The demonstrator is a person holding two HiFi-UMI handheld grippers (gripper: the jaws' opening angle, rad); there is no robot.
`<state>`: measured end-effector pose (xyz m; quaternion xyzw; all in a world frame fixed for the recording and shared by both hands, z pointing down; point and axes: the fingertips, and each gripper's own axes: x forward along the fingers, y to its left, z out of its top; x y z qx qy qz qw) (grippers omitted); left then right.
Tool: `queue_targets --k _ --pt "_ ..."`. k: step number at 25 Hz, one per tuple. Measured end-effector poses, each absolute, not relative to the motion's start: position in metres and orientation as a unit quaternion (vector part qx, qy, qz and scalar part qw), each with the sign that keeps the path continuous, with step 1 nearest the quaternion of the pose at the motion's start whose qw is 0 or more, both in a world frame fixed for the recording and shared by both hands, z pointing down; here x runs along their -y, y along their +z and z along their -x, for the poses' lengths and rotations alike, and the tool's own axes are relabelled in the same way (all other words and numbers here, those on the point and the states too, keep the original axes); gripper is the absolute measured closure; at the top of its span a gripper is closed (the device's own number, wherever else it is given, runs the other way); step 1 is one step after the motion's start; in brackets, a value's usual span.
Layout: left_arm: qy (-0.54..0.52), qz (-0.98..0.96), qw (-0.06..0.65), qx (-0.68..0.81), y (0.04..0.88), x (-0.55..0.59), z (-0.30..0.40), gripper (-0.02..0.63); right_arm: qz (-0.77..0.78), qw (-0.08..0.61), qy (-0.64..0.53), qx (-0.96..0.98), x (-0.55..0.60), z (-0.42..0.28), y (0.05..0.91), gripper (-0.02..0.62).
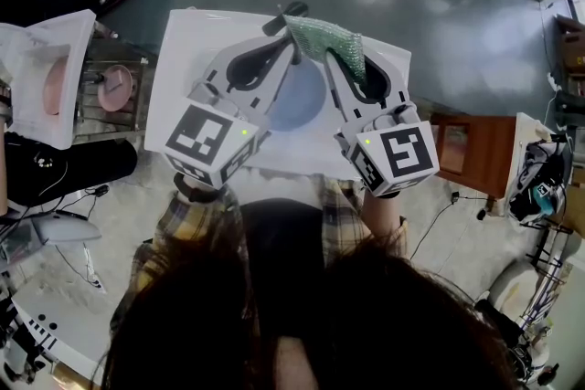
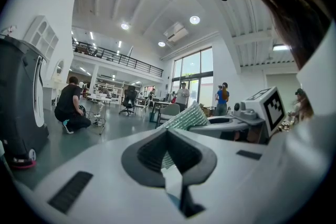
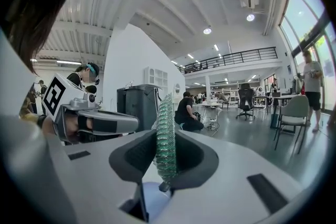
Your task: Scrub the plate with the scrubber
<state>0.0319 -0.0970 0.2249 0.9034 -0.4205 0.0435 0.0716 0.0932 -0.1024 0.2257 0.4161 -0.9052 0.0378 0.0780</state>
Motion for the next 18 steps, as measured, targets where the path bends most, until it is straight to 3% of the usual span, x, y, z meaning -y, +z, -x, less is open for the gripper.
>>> queue_targets --k 18 --pt "0.041 -0.904 0.071 0.419 0.2251 0.0973 -0.03 0.591 -0.409 0.089 0.043 0.907 0.1012 -0.0883 0.2295 0.497"
